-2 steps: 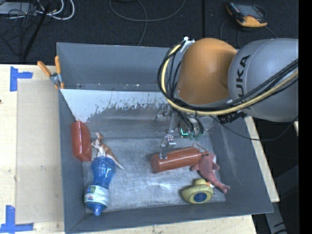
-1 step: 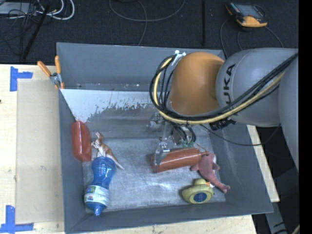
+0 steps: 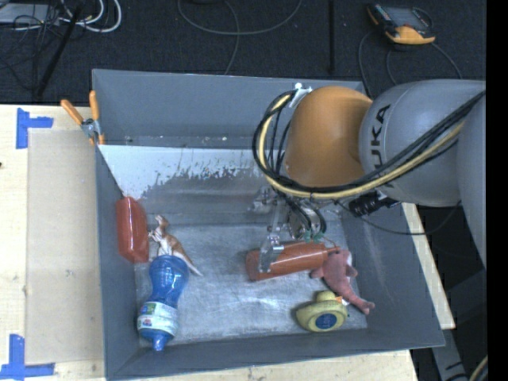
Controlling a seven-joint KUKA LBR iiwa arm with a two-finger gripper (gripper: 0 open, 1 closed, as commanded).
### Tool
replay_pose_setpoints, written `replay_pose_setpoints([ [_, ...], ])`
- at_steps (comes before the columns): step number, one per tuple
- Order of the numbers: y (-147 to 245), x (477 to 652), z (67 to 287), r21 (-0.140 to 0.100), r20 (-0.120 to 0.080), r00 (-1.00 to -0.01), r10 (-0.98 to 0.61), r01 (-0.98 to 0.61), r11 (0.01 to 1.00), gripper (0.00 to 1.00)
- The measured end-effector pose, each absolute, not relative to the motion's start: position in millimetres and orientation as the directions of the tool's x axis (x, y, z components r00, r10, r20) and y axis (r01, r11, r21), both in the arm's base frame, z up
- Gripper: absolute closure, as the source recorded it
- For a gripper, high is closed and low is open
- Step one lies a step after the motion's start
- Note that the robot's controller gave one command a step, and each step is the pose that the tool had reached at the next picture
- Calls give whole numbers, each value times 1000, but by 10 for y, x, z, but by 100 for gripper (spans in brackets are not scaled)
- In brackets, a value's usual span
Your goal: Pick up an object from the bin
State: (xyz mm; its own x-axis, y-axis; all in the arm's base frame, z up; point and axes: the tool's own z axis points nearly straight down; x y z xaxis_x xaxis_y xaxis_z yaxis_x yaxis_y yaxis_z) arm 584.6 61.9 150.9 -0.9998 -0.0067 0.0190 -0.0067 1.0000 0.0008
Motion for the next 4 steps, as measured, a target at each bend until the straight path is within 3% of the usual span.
replay_pose_setpoints([
  [1, 602, 5925, 2181, -2, 2, -986, 164, 164, 986, 0],
  [2, 737, 6030, 2125, 2, -18, -999, 41, 41, 999, 0],
  [3, 735, 5955, 1736, 0, 6, -998, 55, 55, 998, 0],
  [4, 625, 6074, 1740, 1, -3, -991, 135, 135, 991, 0],
])
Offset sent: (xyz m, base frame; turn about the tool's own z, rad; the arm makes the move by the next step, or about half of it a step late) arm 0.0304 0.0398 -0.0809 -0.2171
